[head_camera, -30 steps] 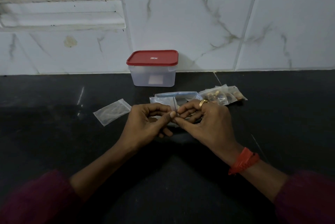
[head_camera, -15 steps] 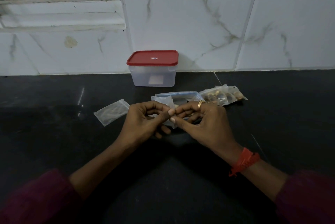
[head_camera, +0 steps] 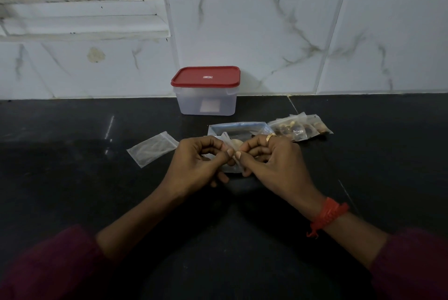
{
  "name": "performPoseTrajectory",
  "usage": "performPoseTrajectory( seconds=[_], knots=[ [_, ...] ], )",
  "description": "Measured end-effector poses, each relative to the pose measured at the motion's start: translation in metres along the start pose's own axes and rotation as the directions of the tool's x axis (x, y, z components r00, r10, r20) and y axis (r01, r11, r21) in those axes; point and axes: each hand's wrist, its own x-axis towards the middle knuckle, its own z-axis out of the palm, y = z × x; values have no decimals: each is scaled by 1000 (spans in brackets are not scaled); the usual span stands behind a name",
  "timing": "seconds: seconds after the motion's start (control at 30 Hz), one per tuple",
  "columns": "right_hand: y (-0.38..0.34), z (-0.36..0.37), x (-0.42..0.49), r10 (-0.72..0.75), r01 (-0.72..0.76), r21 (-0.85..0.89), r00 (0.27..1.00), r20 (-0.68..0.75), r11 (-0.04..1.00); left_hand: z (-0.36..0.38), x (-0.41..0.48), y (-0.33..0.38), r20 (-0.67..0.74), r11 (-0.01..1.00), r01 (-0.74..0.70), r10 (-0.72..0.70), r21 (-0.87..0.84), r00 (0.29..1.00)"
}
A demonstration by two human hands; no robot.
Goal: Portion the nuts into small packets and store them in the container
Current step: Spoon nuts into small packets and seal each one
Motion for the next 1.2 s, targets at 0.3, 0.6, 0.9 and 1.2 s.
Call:
performPoseTrajectory(
  seconds=[0.3,0.6,0.9,1.2],
  knots=[
    [1,-5,1,-234,240,-288,971,54,927,-3,0,-5,27,992,-48,45,113,999],
    [-3,-1,-1,-158,151,-218,987,-18,964,-3,1,-5,12,990,-44,42,136,999],
    [-5,8,-5,-399,347,-486,917,-5,802,-1,-1,-1,-50,986,-22,30,167,998],
    [-7,11,-6,-455,388,-508,891,-9,769,-1,0,3,-96,992,46,-35,117,995]
  ],
)
